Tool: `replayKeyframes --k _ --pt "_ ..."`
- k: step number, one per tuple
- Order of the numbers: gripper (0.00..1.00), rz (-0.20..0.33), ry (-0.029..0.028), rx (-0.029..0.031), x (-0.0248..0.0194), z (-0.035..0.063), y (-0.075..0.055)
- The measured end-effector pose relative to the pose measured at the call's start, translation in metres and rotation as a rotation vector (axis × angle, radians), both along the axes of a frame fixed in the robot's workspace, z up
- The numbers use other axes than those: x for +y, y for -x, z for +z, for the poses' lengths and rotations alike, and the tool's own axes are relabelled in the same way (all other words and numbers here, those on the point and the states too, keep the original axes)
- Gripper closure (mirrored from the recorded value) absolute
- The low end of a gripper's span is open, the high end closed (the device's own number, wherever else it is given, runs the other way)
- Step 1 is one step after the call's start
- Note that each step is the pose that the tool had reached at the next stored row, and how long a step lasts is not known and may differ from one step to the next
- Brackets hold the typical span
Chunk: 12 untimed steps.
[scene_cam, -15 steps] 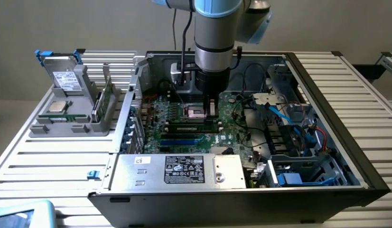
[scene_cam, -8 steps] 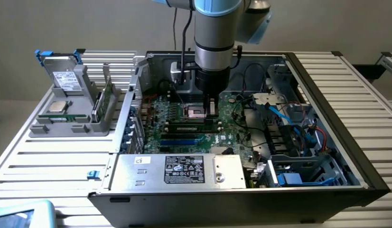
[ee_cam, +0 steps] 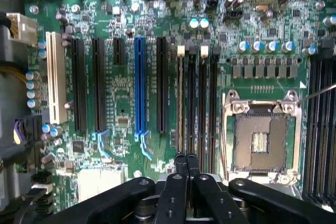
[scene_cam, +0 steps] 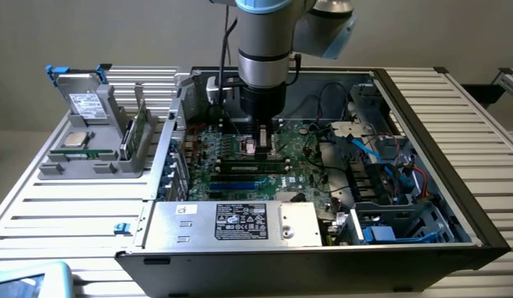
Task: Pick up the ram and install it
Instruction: 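Press down the ram until it locks into place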
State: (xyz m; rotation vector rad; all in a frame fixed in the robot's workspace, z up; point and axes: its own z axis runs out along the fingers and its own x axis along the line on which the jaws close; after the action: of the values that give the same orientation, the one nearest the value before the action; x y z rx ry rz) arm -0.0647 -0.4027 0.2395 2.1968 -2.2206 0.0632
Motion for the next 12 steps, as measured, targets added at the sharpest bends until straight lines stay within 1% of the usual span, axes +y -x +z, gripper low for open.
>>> replayKeyframes --k 2,4,12 --pt "0.89 0.000 0.0001 -0.0020 0.0000 0.0000 0.009" --pt "0.89 0.000 0.0000 -0.0024 -0.0002 -0.0003 0.014" --pt "0.89 0.000 0.0003 -0.0024 -0.0010 -0.0046 0.017"
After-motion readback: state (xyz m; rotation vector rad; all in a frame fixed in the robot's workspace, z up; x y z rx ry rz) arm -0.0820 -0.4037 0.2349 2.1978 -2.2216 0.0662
